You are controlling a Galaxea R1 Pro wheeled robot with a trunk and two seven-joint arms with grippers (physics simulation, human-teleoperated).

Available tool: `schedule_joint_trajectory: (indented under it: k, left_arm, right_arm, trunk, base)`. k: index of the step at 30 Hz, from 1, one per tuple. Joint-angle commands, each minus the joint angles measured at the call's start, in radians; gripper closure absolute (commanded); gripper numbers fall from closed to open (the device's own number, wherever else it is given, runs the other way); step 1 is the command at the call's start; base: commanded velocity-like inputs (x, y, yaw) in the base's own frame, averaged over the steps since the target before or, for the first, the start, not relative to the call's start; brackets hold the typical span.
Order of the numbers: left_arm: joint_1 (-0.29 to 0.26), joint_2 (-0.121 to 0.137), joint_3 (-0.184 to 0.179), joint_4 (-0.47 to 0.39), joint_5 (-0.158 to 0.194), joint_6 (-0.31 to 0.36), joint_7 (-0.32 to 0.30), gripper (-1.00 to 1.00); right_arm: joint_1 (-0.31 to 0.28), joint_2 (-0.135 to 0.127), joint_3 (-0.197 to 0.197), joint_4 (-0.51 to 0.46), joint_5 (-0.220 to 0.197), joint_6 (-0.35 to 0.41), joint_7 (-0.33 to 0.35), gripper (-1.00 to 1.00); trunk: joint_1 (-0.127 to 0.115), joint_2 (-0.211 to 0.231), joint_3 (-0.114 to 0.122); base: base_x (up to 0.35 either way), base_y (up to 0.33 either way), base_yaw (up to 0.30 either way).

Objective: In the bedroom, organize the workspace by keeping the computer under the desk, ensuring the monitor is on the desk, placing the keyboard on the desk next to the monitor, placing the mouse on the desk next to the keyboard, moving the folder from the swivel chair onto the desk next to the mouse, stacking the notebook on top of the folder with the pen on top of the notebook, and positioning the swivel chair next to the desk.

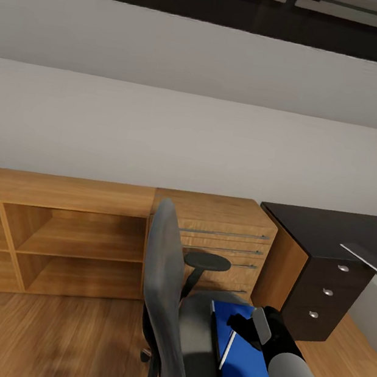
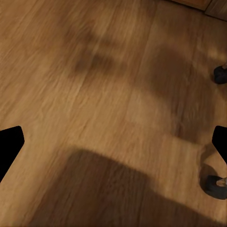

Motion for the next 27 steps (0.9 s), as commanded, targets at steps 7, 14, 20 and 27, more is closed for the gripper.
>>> schedule_joint_trajectory:
  k: [7, 14, 20, 27]
  left_arm:
    - [-0.001, 0.0, -0.007, 0.001, 0.011, -0.002, -0.004, -1.0]
    - [0.0, 0.0, -0.007, 0.001, 0.011, -0.002, -0.004, -1.0]
    - [-0.001, 0.0, -0.007, 0.001, 0.011, -0.002, -0.004, -1.0]
    - [-0.001, 0.0, -0.007, 0.001, 0.011, -0.002, -0.004, -1.0]
  right_arm:
    - [-0.001, 0.001, -0.004, -0.002, -0.011, 0.001, -0.009, -1.0]
    - [-0.001, 0.002, -0.003, -0.002, -0.009, 0.001, -0.011, -1.0]
    - [-0.001, 0.002, -0.003, -0.002, -0.002, 0.001, -0.012, -1.0]
    - [-0.001, 0.002, 0.0, -0.001, 0.016, 0.001, -0.017, -1.0]
  trunk:
    - [0.0, 0.0, -0.001]
    - [0.0, 0.0, -0.001]
    - [0.0, 0.0, -0.001]
    - [0.0, 0.0, -0.001]
  base:
    - [0.0, 0.0, 0.0]
    - [0.0, 0.0, 0.0]
    - [0.0, 0.0, 0.0]
    - [0.0, 0.0, 0.0]
